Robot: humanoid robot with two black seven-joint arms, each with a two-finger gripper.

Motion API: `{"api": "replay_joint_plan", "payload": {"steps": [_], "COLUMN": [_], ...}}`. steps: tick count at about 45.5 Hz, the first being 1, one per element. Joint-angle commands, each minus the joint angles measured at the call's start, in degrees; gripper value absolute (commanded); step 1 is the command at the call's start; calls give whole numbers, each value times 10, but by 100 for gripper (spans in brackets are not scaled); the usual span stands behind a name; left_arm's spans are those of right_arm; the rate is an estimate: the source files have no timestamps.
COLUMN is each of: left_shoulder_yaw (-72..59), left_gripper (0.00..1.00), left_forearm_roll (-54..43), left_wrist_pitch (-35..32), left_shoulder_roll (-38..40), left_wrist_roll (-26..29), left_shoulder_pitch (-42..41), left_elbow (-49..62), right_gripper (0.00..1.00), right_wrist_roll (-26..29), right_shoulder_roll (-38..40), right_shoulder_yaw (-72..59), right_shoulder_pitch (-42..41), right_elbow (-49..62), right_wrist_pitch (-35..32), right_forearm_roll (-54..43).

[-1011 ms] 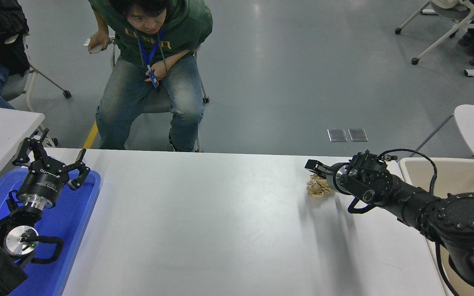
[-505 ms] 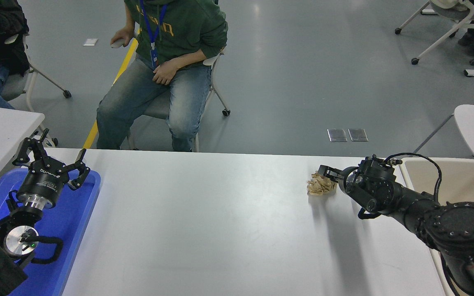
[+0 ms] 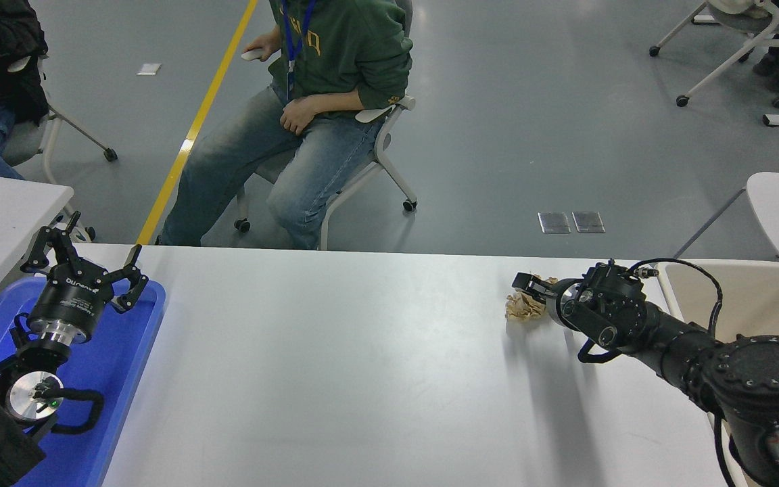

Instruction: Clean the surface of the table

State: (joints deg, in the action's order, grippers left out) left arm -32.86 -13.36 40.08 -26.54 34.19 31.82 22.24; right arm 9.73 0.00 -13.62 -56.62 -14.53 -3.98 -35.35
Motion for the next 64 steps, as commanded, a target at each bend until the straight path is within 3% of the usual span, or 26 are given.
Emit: {"api": "replay_joint_plan", "payload": {"steps": [1,7,18,22,26,30,31,35,64], "left_shoulder_yaw": [0,0,1,1,1,1,0,1,1], "left_gripper": [100,100,100,100,100,100,100,100,100], "left_forearm_roll": [0,0,0,0,0,0,0,0,0], "left_wrist_pitch": [0,0,0,0,0,0,0,0,0], "left_shoulder_roll": [0,0,0,0,0,0,1,0,0], "left_wrist_roll": [0,0,0,0,0,0,0,0,0], "left_shoulder_pitch": [0,0,0,0,0,0,0,0,0], "left_elbow": [0,0,0,0,0,0,0,0,0], "right_gripper": [81,71,72,69,46,30,18,0,0], "right_wrist_roll": [0,-1,-1,-2,-2,-2,-3,-3,-2], "right_shoulder_roll": [0,0,0,0,0,0,0,0,0], "right_shoulder_yaw": [6,7,10,10,10,10,10,10,23], "right_shoulder_pitch": [2,3,2,3,2,2,2,2,-12], "right_elbow": [-5,-5,-2,-4,-6,-6,-6,-7,-13], "right_wrist_pitch": [-1,0,10,14,17,16,15,10,-9], "right_forearm_roll": [0,0,1,1,1,1,1,1,3]}}
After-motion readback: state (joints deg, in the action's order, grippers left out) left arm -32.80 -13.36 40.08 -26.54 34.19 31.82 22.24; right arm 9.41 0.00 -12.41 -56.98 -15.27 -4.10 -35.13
